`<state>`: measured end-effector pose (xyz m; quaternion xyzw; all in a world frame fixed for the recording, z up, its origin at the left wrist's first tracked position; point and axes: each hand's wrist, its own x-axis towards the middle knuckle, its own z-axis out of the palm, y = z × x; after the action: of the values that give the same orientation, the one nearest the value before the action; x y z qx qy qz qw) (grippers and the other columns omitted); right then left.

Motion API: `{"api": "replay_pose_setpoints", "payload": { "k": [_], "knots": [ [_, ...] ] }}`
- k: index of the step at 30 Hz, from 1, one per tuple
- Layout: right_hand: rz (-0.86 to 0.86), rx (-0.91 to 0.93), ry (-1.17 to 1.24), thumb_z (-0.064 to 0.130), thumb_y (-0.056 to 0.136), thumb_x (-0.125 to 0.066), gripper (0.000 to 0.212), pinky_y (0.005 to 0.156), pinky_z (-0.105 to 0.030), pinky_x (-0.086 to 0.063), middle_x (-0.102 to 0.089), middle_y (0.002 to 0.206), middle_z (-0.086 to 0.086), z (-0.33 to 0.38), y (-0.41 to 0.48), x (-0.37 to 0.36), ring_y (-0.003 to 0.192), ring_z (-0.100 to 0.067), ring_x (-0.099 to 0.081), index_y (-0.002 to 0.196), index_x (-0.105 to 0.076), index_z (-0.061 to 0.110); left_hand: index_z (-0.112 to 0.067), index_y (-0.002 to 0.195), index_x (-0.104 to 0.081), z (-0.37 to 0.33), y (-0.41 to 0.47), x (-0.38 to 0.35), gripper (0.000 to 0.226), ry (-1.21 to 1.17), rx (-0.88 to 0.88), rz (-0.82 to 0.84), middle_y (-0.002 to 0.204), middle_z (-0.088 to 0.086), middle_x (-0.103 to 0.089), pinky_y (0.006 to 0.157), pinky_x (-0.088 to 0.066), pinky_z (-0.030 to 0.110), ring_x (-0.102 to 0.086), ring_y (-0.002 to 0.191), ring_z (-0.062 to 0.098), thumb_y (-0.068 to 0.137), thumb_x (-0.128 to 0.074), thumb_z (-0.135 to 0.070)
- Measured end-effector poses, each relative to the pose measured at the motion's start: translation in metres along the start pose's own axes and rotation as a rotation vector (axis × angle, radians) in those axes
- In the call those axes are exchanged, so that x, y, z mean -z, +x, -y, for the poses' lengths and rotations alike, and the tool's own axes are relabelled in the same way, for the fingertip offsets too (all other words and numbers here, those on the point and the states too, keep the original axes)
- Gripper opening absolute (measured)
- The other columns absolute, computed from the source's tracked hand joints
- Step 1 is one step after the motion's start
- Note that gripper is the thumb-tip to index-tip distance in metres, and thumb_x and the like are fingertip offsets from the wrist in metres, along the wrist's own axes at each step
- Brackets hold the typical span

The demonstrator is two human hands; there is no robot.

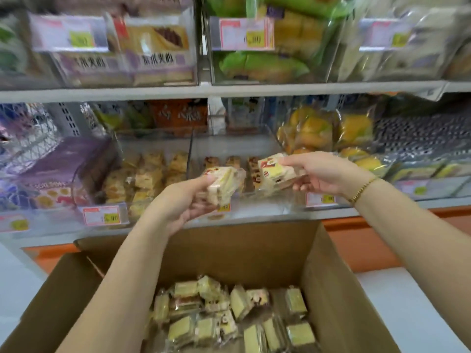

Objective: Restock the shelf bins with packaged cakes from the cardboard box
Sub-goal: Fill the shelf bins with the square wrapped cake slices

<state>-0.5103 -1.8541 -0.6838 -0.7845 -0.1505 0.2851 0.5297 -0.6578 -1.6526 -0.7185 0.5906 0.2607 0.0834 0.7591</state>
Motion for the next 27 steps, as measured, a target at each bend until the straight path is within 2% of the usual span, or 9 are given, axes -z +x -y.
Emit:
{"api": "replay_pose_setpoints", "payload": {
  "k": [2, 6, 8, 10, 13, 16, 18, 23, 27],
  "knots": [
    [0.000, -0.055, -0.110, 0.023, 0.097, -0.055, 0.032, 0.044, -0.017, -0.037, -0.062, 0.085, -0.011, 0.013, 0.019, 0.000, 0.052, -0.012, -0.048, 0.117, -0.056, -0.003, -0.007, 0.138, -0.046, -0.019, 0.020, -0.015, 0.051, 0.104, 0.010, 0.035, 0.098, 0.011, -0.068, 0.053, -0.058, 0.026, -0.072, 0.068, 0.018, 0.091, -0.064, -0.018],
    [-0.033, -0.129, -0.329, 0.014, 0.099, -0.049, 0.013, 0.035, -0.018, -0.035, -0.050, 0.083, -0.010, 0.023, 0.053, -0.011, 0.052, -0.015, -0.040, 0.110, -0.047, 0.006, 0.004, 0.122, -0.057, -0.034, 0.060, -0.040, 0.029, 0.293, 0.133, 0.076, 0.087, 0.013, -0.062, 0.053, -0.057, 0.029, -0.066, 0.066, 0.021, 0.096, -0.056, -0.009],
    [-0.023, -0.174, -0.467, 0.014, 0.100, -0.044, 0.012, 0.040, -0.023, -0.032, -0.048, 0.084, -0.011, 0.026, 0.063, -0.016, 0.053, -0.017, -0.039, 0.111, -0.045, 0.008, 0.004, 0.122, -0.056, -0.031, 0.078, -0.049, 0.027, 0.369, 0.183, 0.072, 0.088, 0.013, -0.059, 0.054, -0.057, 0.028, -0.063, 0.072, 0.023, 0.099, -0.050, -0.007],
    [-0.012, -0.172, -0.576, 0.012, 0.099, -0.043, 0.008, 0.038, -0.024, -0.033, -0.045, 0.074, -0.007, 0.030, 0.071, -0.017, 0.051, -0.016, -0.041, 0.094, -0.049, 0.008, 0.002, 0.117, -0.056, -0.025, 0.092, -0.053, 0.021, 0.407, 0.210, 0.047, 0.090, 0.013, -0.060, 0.064, -0.058, 0.032, -0.064, 0.077, 0.024, 0.099, -0.048, -0.006],
    [0.000, -0.163, -0.654, 0.007, 0.099, -0.037, 0.030, 0.032, -0.019, -0.038, -0.049, 0.075, -0.007, 0.038, 0.080, -0.022, 0.052, -0.015, -0.055, 0.070, -0.041, 0.013, 0.004, 0.110, -0.060, -0.019, 0.109, -0.057, 0.017, 0.420, 0.228, 0.023, 0.098, 0.016, -0.063, 0.055, -0.057, 0.033, -0.065, 0.075, 0.025, 0.097, -0.051, -0.005],
    [0.086, -0.253, -0.753, 0.008, 0.102, -0.023, 0.033, 0.044, -0.028, -0.039, -0.051, 0.095, -0.020, 0.036, 0.091, -0.030, 0.071, -0.030, -0.055, 0.073, -0.039, 0.007, 0.000, 0.094, -0.057, -0.018, 0.116, -0.059, 0.009, 0.456, 0.257, 0.040, 0.092, 0.015, -0.061, 0.045, -0.054, 0.030, -0.063, 0.065, 0.025, 0.097, -0.053, -0.007],
    [0.075, -0.324, -0.741, 0.013, 0.103, -0.022, 0.033, 0.034, -0.021, -0.037, -0.053, 0.091, -0.021, 0.033, 0.101, -0.029, 0.060, -0.025, -0.048, 0.078, -0.041, 0.004, -0.001, 0.095, -0.058, -0.019, 0.121, -0.058, 0.010, 0.500, 0.268, 0.066, 0.084, 0.013, -0.062, 0.043, -0.055, 0.026, -0.065, 0.057, 0.022, 0.097, -0.054, -0.010],
    [0.104, -0.466, -0.711, 0.013, 0.101, -0.021, 0.030, 0.030, -0.018, -0.034, -0.052, 0.077, -0.017, 0.036, 0.110, -0.026, 0.057, -0.019, -0.045, 0.099, -0.048, -0.002, -0.006, 0.099, -0.064, -0.021, 0.135, -0.052, 0.024, 0.914, 0.175, 0.134, 0.082, 0.007, -0.070, 0.062, -0.053, 0.024, -0.063, 0.060, 0.015, 0.089, -0.067, -0.026],
    [0.045, -0.380, -0.701, 0.009, 0.103, -0.029, 0.025, 0.052, -0.025, -0.041, -0.047, 0.076, -0.012, 0.033, 0.120, -0.034, 0.058, -0.020, -0.045, 0.089, -0.048, 0.001, -0.008, 0.112, -0.066, -0.022, 0.136, -0.051, 0.029, 0.932, -0.028, 0.216, 0.080, 0.002, -0.068, 0.052, -0.056, 0.021, -0.070, 0.063, 0.016, 0.084, -0.072, -0.013]
  ]
}}
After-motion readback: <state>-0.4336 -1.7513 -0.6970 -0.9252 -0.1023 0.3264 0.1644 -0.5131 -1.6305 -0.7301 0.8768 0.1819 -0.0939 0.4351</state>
